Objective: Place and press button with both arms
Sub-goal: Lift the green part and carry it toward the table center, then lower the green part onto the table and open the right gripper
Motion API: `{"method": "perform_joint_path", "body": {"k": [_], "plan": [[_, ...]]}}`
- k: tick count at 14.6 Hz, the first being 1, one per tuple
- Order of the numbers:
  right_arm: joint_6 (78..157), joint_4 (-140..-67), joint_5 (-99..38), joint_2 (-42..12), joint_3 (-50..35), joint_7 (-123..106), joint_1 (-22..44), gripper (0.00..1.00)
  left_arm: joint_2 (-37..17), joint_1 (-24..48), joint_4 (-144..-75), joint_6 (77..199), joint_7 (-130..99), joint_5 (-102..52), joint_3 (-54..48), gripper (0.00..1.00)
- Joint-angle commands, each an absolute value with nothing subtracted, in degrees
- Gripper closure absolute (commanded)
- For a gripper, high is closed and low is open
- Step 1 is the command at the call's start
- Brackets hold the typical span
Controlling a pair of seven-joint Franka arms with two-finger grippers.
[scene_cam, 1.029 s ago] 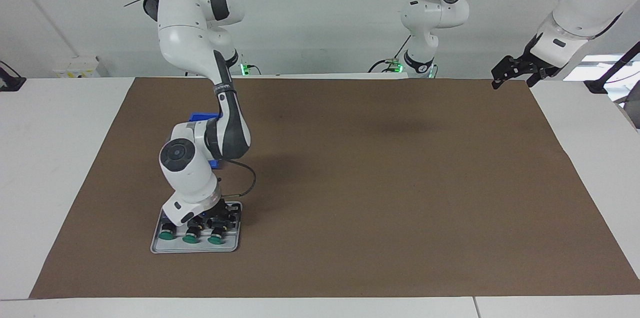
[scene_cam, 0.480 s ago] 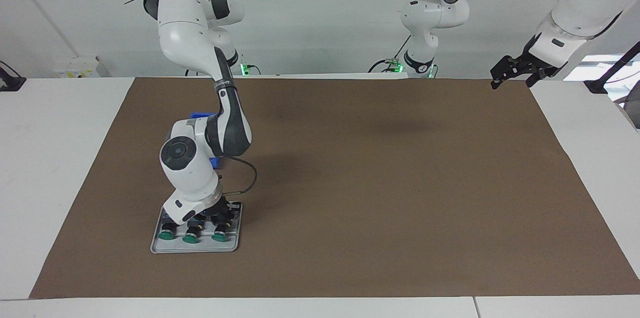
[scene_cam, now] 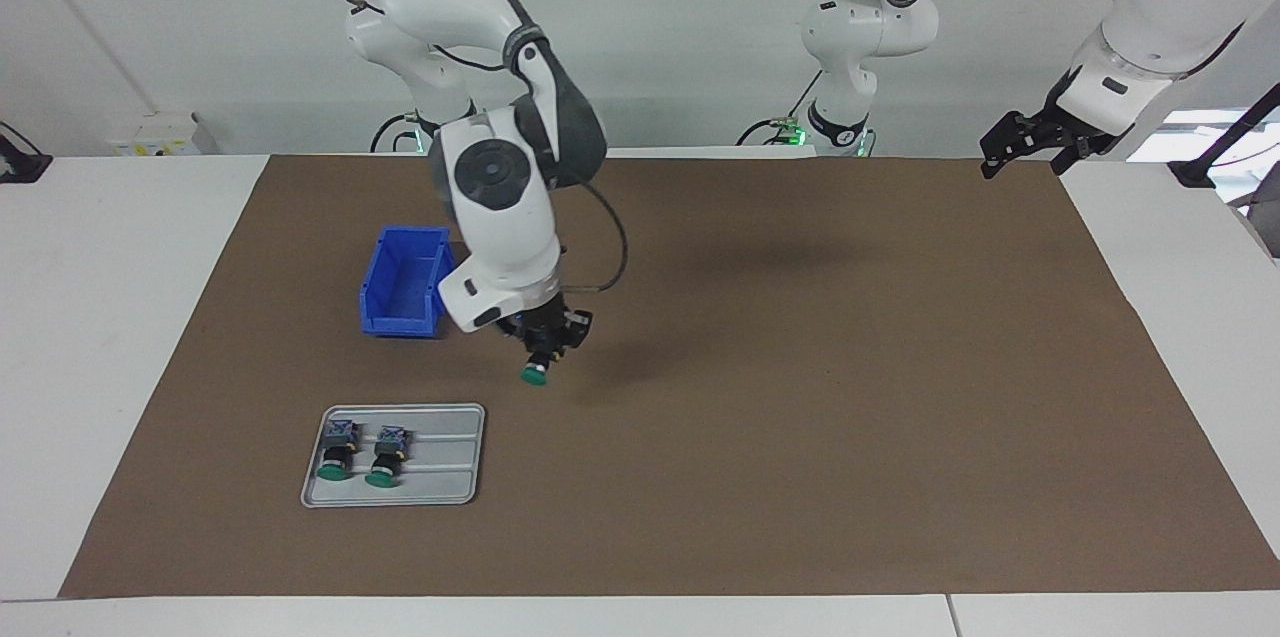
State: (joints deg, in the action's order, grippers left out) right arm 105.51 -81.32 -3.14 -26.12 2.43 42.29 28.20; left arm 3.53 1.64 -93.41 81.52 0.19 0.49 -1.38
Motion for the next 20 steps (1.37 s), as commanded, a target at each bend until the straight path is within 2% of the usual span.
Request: {"method": "perform_joint_path", "body": {"k": [1, 8, 12, 17, 20], "plan": [[106.0, -82.6, -3.3, -25.8, 2.6, 57.2, 33.8, 1.00, 4.5, 2.2, -94.2, 82.0, 0.0, 1.1, -0.9, 0.00], [108.1, -83.2, -7.8, -25.8, -0.4, 92.8, 34.8, 0.98, 4.5, 2.2, -94.2, 82.0, 0.0, 1.1, -0.9, 0.00], [112.2, -83.2, -8.1, -29.2, -0.3, 114.2, 35.5, 0.98, 4.5, 2.0, -94.2, 82.0, 0.0, 1.1, -0.9, 0.00], [116.1, -83.8, -8.0, -30.9, -0.3, 121.4, 37.1, 0.97, 4.5, 1.9, -94.3, 81.9, -0.1, 1.1, -0.8, 0.00], [119.1, -83.5, -5.3, -34.9, -0.3, 128.9, 40.2, 0.97, 4.5, 1.9, -94.3, 82.0, -0.1, 1.1, -0.8, 0.00]]}}
